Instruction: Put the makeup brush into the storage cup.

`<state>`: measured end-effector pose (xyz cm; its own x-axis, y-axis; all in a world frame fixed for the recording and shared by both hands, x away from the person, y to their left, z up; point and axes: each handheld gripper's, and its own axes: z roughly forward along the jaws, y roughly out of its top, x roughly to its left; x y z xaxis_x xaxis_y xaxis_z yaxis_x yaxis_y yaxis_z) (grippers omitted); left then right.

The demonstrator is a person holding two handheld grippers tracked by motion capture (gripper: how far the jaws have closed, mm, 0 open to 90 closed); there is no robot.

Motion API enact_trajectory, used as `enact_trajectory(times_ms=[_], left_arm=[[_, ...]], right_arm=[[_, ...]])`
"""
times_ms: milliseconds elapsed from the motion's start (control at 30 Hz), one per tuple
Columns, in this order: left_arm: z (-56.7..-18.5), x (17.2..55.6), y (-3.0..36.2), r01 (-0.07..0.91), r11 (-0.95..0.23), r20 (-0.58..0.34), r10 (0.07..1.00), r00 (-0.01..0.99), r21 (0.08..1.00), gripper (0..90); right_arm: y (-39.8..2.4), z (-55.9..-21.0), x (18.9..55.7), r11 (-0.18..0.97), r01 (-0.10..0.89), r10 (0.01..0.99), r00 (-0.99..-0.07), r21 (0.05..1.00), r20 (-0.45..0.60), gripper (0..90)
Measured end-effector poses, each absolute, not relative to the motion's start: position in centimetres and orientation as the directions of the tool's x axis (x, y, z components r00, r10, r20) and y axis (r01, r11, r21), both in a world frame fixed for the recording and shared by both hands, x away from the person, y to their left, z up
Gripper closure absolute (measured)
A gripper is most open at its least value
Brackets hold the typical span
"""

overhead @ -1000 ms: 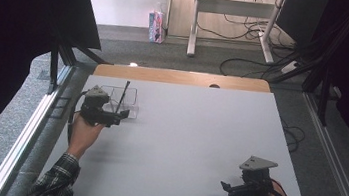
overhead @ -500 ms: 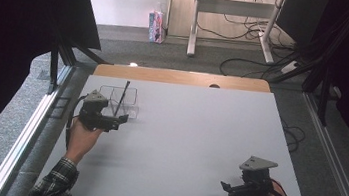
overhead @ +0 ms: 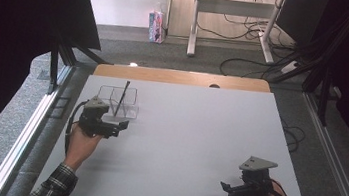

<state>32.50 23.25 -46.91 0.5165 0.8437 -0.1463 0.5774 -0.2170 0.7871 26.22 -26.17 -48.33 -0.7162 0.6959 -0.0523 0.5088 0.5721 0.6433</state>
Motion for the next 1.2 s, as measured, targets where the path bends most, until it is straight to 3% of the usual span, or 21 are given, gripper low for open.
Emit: enact_trajectory(times_ms=[1200], left_arm=[[-47.9, 28.7, 22.5, 0.576, -0.261, -0.137, 0.82, 0.555, 0.774, 0.7]], right_arm=[[-26.6, -48.3, 26.4, 0.542, 0.538, 0.726, -0.687, 0.646, -0.036, 0.0]])
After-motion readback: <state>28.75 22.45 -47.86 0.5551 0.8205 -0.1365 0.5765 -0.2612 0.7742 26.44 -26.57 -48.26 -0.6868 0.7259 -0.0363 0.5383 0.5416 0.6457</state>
